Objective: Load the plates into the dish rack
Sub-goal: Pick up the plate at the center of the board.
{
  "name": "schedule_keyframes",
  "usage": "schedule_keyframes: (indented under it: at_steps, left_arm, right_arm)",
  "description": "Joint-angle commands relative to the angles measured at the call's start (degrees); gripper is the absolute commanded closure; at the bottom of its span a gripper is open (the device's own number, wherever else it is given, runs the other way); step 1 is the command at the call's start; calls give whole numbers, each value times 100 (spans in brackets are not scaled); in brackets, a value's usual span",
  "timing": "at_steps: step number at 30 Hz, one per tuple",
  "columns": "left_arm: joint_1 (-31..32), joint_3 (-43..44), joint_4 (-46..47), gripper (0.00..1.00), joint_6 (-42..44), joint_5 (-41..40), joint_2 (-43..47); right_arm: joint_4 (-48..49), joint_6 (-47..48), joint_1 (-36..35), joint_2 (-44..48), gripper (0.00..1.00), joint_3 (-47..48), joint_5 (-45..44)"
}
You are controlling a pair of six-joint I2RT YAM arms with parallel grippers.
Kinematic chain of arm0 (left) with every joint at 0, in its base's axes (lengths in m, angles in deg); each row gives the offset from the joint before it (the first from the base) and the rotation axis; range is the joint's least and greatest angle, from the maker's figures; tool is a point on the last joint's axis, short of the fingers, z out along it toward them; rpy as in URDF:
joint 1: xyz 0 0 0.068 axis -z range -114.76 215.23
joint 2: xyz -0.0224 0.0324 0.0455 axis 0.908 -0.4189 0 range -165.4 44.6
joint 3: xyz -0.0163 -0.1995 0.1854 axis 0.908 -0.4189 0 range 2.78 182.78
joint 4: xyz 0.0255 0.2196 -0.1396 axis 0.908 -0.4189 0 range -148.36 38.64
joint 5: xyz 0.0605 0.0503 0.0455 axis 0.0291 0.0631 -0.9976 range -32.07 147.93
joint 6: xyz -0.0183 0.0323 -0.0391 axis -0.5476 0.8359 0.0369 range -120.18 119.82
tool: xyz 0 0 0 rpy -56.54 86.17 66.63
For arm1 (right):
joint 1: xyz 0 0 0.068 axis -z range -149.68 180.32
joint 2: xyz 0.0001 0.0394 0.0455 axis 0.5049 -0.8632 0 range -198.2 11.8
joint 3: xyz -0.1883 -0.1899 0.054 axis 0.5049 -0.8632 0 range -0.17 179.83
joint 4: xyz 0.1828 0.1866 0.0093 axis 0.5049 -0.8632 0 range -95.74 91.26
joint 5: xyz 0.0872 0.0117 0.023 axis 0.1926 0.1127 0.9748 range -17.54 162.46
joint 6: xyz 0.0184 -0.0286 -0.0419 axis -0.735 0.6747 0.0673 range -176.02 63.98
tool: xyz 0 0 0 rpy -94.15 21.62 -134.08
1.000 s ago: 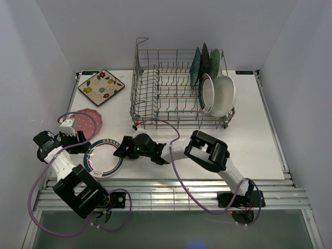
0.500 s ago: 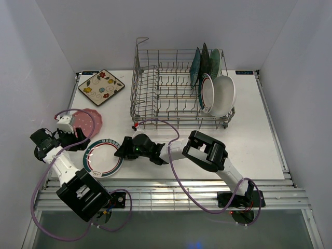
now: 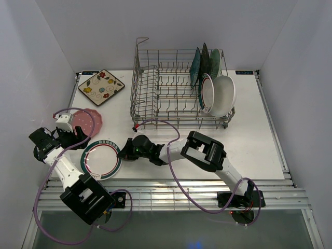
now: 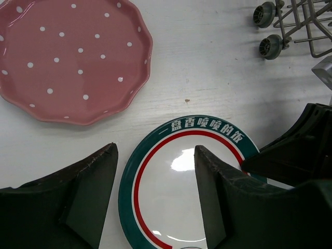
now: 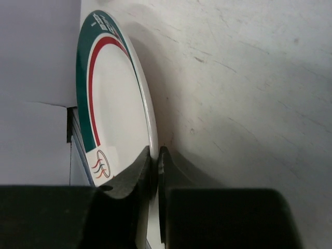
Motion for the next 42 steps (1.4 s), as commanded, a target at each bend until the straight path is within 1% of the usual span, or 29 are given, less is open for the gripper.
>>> schedule_keyframes:
  at_steps: [1,5,12,17,24,28,34,42]
  left_arm:
    - [-22,173,-5,29,-66,289,103]
    - [-21,199,12,29,-75,297,77]
    - [-21,234,30,29,-154,280,191]
    - [-30,208,30,29,-225,429,200]
    - [-22,112,12,28,-286,526,270]
    - [-22,32,74,27,-312,535,349]
    - [-21,-47,284,24,-567,588,314]
    - [-30,-196,654,22,-840,464,367]
  right_arm:
    - [-371,-114,0,-45,92,-185,-245]
    - [-494,0,-96,272,92,-361,-614]
    - [-968,422,-246,922,92,-563,-1536]
    - [-1267,895,-290,1476,92,-713,-2108]
    - [-1952,1643,-430,2293,92,-722,-3241]
    - [-2059,2100,-457,2689,92,-696,-3480]
    - [-2111,2881,-501,2926,92,-494,-3550]
    - [-2287,3840,-527,3085,92,112,-3682]
